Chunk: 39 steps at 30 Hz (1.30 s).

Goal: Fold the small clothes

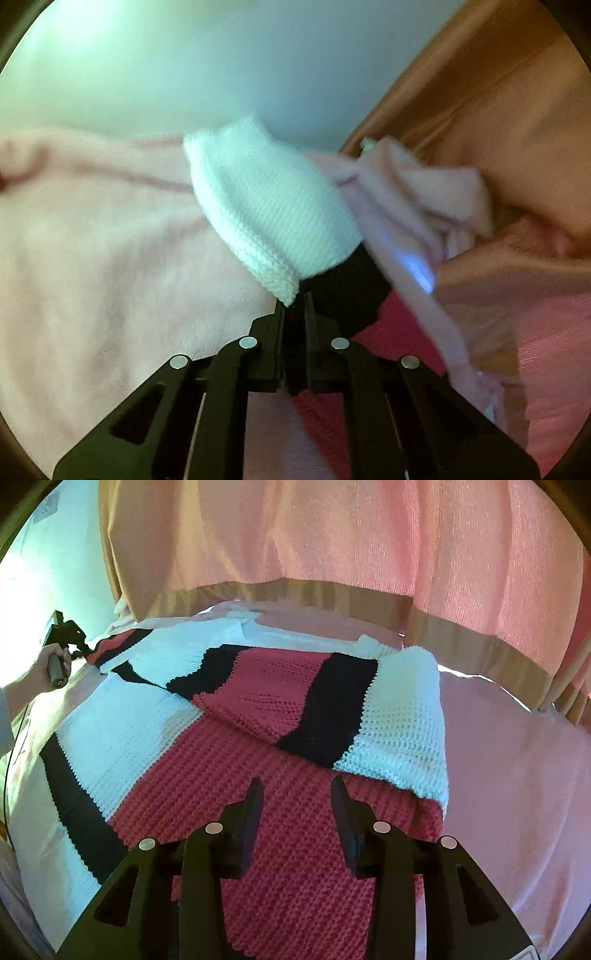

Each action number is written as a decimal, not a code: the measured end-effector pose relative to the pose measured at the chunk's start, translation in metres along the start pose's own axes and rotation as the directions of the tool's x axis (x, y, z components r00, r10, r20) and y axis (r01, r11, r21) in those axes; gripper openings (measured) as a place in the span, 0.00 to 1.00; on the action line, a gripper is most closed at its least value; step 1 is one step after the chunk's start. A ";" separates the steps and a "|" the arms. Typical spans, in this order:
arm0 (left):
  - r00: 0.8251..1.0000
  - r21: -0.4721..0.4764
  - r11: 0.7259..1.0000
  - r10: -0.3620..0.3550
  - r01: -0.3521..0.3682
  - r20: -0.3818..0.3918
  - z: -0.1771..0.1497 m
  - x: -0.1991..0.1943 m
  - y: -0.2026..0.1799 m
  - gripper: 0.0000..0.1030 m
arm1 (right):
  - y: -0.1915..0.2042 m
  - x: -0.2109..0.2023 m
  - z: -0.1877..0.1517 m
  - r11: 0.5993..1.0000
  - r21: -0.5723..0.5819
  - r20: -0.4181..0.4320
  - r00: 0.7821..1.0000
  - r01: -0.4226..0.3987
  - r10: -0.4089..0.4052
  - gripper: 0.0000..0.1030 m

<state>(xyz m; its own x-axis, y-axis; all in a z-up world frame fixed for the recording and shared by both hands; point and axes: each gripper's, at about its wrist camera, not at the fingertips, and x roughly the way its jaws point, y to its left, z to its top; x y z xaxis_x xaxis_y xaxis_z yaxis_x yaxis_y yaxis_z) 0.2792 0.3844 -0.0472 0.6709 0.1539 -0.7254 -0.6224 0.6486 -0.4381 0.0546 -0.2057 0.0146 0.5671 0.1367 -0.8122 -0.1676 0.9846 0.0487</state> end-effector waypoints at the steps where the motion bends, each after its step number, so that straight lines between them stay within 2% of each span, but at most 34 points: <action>1: 1.000 0.026 1.000 0.002 -0.002 0.021 0.000 -0.007 -0.008 0.06 | -0.001 -0.001 0.001 1.000 0.006 0.003 1.000 -0.004 0.004 0.36; 4: 0.992 0.166 0.985 -0.067 0.049 0.103 -0.007 -0.054 -0.054 0.06 | -0.006 -0.007 0.004 0.999 0.033 0.017 1.000 -0.021 0.021 0.36; 7: 0.966 0.354 0.921 -0.221 0.162 0.133 -0.042 -0.121 -0.125 0.06 | -0.013 -0.018 0.010 0.998 0.053 0.042 0.999 -0.019 0.017 0.36; 8: 0.950 0.430 0.877 -0.291 0.217 0.114 -0.066 -0.149 -0.155 0.06 | -0.016 -0.021 0.012 0.998 0.059 0.050 0.999 -0.019 0.016 0.36; 11: 0.899 0.580 0.732 -0.438 0.359 -0.003 -0.146 -0.206 -0.222 0.06 | -0.025 -0.034 0.018 0.997 0.075 0.089 0.996 -0.001 -0.006 0.41; 12: 0.888 0.601 0.699 -0.458 0.389 -0.042 -0.167 -0.213 -0.234 0.06 | -0.028 -0.038 0.020 0.997 0.077 0.102 0.995 0.013 -0.021 0.41; 13: 0.876 0.625 0.652 -0.468 0.429 -0.114 -0.203 -0.221 -0.252 0.07 | -0.032 -0.043 0.021 0.996 0.080 0.114 0.993 0.027 -0.036 0.42; 15: 0.870 0.639 0.608 -0.439 0.472 -0.225 -0.258 -0.217 -0.271 0.11 | -0.038 -0.045 0.023 0.996 0.083 0.112 0.992 0.041 -0.051 0.46; 17: 0.864 0.635 0.588 -0.383 0.501 -0.327 -0.305 -0.200 -0.277 0.17 | -0.046 -0.046 0.025 0.994 0.091 0.105 0.992 0.061 -0.071 0.49; 19: 0.875 0.635 0.604 -0.290 0.482 -0.388 -0.342 -0.183 -0.265 0.35 | -0.052 -0.045 0.026 0.992 0.106 0.088 0.993 0.069 -0.078 0.50; 21: 0.881 0.627 0.626 -0.254 0.464 -0.398 -0.352 -0.182 -0.244 0.38 | -0.057 -0.044 0.027 0.991 0.122 0.078 0.995 0.052 -0.062 0.50; 22: 0.885 0.622 0.639 -0.242 0.453 -0.397 -0.349 -0.177 -0.237 0.44 | -0.057 -0.044 0.028 0.991 0.125 0.077 0.995 0.047 -0.057 0.50; 24: 0.907 0.612 0.681 -0.206 0.402 -0.366 -0.332 -0.180 -0.215 0.56 | -0.056 -0.044 0.031 0.992 0.120 0.083 0.995 0.040 -0.050 0.52; 27: 0.925 0.579 0.726 -0.235 0.371 -0.299 -0.293 -0.192 -0.185 0.66 | -0.047 -0.039 0.035 0.994 0.106 0.087 0.996 0.007 -0.016 0.54; 29: 0.939 0.543 0.768 -0.241 0.339 -0.246 -0.267 -0.189 -0.174 0.71 | -0.033 -0.031 0.040 0.998 0.068 0.093 0.996 -0.004 -0.002 0.55; 32: 0.934 0.462 0.820 -0.229 0.337 -0.274 -0.235 -0.163 -0.160 0.72 | -0.001 -0.016 0.053 1.000 -0.022 0.096 0.995 -0.014 0.017 0.57; 34: 0.928 0.408 0.850 -0.219 0.334 -0.303 -0.224 -0.151 -0.151 0.72 | 0.025 -0.003 0.061 0.994 -0.112 0.095 0.995 -0.018 0.029 0.62; 36: 0.910 0.344 0.878 -0.205 0.334 -0.360 -0.217 -0.124 -0.147 0.71 | 0.055 0.015 0.068 0.976 -0.219 0.079 0.996 -0.011 0.029 0.65; 37: 0.893 0.295 0.893 -0.207 0.339 -0.400 -0.214 -0.111 -0.142 0.70 | 0.070 0.029 0.072 0.963 -0.269 0.057 0.998 -0.017 0.034 0.65; 39: 0.873 0.236 0.907 -0.224 0.349 -0.433 -0.210 -0.097 -0.137 0.66 | 0.089 0.047 0.079 0.942 -0.335 0.040 0.999 -0.014 0.029 0.65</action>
<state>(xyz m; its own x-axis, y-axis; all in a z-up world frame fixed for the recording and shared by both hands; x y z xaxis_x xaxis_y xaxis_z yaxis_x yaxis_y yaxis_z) 0.2145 0.1239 -0.0282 0.5509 -0.3334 -0.7651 -0.2350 0.8177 -0.5255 0.1298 -0.1035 0.0263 0.5940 0.1697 -0.7864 -0.4361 0.8893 -0.1375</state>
